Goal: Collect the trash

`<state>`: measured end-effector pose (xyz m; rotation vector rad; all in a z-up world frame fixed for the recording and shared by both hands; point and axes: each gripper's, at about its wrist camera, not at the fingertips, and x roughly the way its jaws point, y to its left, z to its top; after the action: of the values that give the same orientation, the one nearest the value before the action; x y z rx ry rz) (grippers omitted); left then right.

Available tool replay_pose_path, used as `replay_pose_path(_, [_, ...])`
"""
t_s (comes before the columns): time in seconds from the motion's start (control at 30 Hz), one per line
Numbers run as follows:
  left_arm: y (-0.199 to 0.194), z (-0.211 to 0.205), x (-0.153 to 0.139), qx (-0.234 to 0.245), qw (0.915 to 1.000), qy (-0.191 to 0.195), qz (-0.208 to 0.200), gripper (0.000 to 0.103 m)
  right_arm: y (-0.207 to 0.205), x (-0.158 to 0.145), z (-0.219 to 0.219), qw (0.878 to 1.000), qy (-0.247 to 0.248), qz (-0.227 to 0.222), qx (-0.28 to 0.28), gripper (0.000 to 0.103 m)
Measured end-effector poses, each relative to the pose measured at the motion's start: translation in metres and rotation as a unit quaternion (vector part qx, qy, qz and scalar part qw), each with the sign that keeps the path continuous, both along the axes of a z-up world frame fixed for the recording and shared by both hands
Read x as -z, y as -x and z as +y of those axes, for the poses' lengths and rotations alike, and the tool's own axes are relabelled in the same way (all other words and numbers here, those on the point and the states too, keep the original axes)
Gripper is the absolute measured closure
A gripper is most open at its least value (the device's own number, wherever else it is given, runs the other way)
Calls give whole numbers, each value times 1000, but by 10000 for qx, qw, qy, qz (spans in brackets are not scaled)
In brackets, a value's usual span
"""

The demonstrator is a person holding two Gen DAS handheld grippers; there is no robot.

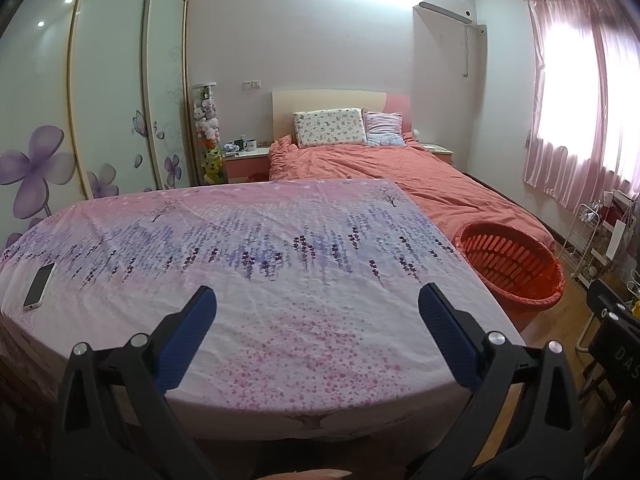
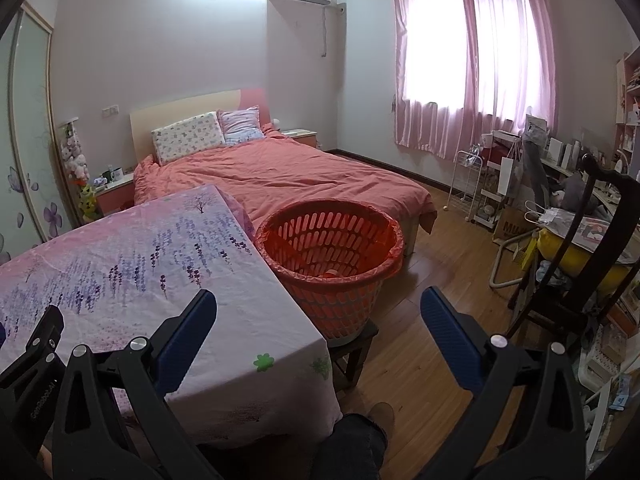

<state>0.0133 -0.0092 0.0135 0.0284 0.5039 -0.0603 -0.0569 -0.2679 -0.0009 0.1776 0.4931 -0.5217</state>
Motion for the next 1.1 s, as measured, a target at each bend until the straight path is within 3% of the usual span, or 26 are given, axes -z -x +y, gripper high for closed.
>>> replay_pose_path(1.1, [0,-1,1,-21,10000,16,21,4,0,-1,0,10000,3,-22,-15,2])
